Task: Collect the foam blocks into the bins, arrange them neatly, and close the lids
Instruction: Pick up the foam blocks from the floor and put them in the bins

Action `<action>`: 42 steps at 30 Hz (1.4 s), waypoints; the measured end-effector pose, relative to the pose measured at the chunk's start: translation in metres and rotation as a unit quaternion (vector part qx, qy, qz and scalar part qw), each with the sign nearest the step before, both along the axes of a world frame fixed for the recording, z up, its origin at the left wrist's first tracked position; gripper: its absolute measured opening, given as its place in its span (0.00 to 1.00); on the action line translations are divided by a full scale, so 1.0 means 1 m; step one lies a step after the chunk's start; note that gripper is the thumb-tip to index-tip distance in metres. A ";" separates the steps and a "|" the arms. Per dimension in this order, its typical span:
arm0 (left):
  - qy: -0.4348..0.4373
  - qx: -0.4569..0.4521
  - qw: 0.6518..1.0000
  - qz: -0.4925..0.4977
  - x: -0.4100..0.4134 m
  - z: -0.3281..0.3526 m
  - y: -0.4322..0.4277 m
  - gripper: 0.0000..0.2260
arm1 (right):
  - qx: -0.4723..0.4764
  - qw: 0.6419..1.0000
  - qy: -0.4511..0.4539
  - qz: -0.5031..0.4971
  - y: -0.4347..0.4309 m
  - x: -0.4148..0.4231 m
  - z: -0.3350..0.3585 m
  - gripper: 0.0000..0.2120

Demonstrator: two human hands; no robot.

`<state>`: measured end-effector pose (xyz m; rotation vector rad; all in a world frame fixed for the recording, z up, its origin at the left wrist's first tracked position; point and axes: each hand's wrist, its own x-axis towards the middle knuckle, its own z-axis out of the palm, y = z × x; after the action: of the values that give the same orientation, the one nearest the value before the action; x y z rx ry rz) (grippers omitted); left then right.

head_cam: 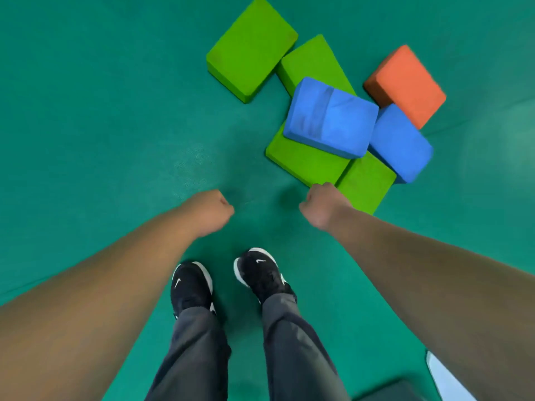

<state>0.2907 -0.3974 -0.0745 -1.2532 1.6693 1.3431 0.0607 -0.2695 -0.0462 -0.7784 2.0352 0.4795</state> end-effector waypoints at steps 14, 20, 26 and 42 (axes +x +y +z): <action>-0.045 0.027 0.997 0.061 -0.093 -0.065 -0.017 0.07 | -0.239 0.951 0.185 0.061 -0.037 -0.124 -0.059 0.33; -0.045 -0.082 0.995 0.020 -0.178 -0.085 -0.047 0.21 | -0.133 0.970 0.127 0.157 -0.078 -0.193 -0.076 0.66; -0.014 -0.049 0.999 0.009 -0.223 -0.118 -0.054 0.41 | -0.127 0.980 0.084 0.127 -0.082 -0.210 -0.095 0.70; -0.005 -0.152 0.985 0.082 -0.232 -0.153 -0.022 0.28 | -0.117 0.988 0.060 0.082 -0.086 -0.213 -0.097 0.77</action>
<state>0.0584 -0.4193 -0.2272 -1.5989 1.8484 1.2018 -0.1520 -0.3552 -0.1435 -1.0871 2.1748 0.3907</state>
